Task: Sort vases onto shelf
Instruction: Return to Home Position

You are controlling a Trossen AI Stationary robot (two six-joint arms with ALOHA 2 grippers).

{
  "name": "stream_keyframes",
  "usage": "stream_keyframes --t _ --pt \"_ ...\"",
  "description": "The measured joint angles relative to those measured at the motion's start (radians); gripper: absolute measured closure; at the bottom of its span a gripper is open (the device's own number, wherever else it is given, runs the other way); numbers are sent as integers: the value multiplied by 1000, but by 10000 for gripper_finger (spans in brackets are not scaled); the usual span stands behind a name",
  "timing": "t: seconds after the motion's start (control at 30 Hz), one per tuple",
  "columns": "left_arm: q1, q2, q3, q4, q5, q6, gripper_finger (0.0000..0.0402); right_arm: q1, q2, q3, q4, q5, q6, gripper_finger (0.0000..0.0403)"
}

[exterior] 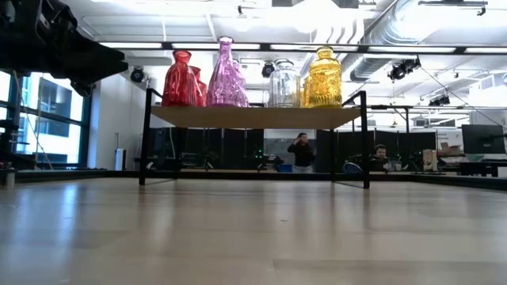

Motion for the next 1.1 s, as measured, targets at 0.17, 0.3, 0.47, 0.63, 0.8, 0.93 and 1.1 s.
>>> stream_keyframes --t 0.17,0.3,0.47,0.63,0.8,0.93,1.1 --pt "0 0 0 0 -14 54 282 -8 0 0 -25 18 -5 403" --pt "0 0 0 0 -14 77 282 -10 -7 0 -73 17 122 403" --pt "0 0 0 0 -14 78 282 16 -83 0 -78 -1 100 403" --pt "0 0 0 0 -13 78 282 45 -218 0 -125 22 78 403" --pt "0 0 0 0 -13 78 282 94 -384 -170 -87 69 84 403" --pt "0 0 0 0 -13 78 282 107 -596 -516 126 107 84 403" --pt "0 0 0 0 -12 78 282 106 -870 -969 487 16 84 403"
